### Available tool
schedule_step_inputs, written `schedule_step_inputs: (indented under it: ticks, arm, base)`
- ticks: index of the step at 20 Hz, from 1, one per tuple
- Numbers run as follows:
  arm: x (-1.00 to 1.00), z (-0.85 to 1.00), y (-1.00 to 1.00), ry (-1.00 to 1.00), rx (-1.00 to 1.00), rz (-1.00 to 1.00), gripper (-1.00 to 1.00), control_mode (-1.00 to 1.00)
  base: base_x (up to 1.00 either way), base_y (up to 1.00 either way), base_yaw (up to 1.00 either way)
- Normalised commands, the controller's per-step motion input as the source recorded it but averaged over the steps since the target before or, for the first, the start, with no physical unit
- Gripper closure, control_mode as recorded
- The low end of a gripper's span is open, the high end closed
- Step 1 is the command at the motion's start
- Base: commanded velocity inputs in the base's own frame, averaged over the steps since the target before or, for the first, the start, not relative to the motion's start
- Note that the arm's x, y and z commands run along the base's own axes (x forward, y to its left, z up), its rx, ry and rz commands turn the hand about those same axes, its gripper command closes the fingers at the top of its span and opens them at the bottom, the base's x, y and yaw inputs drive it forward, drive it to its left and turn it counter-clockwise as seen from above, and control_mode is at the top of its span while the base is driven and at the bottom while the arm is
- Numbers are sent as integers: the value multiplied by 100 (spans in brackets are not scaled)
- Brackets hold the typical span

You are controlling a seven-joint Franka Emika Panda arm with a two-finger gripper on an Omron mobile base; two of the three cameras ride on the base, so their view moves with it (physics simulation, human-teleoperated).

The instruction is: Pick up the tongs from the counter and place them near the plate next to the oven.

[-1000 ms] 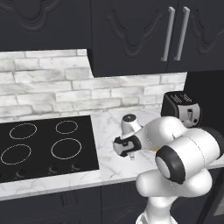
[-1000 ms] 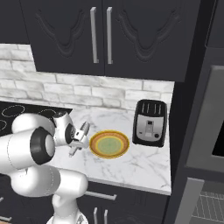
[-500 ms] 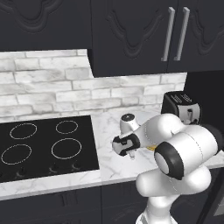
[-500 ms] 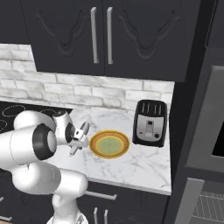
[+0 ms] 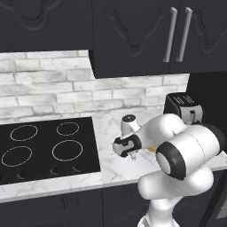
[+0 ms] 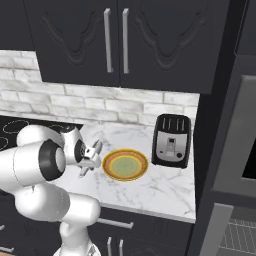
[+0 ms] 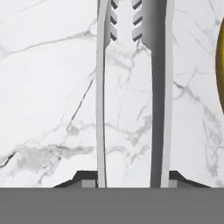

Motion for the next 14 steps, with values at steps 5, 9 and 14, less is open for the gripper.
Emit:
schedule_step_inputs:
  ticks: [5, 9, 14]
  arm:
    - [-22, 16, 0, -6, 4, 0, -100, -100]
    - [-17, 57, 0, -8, 3, 0, -100, -100]
    - [-8, 83, -2, -6, 0, 0, -100, -100]
  base:
    - [0, 0, 0]
    - [0, 0, 0]
    - [0, 0, 0]
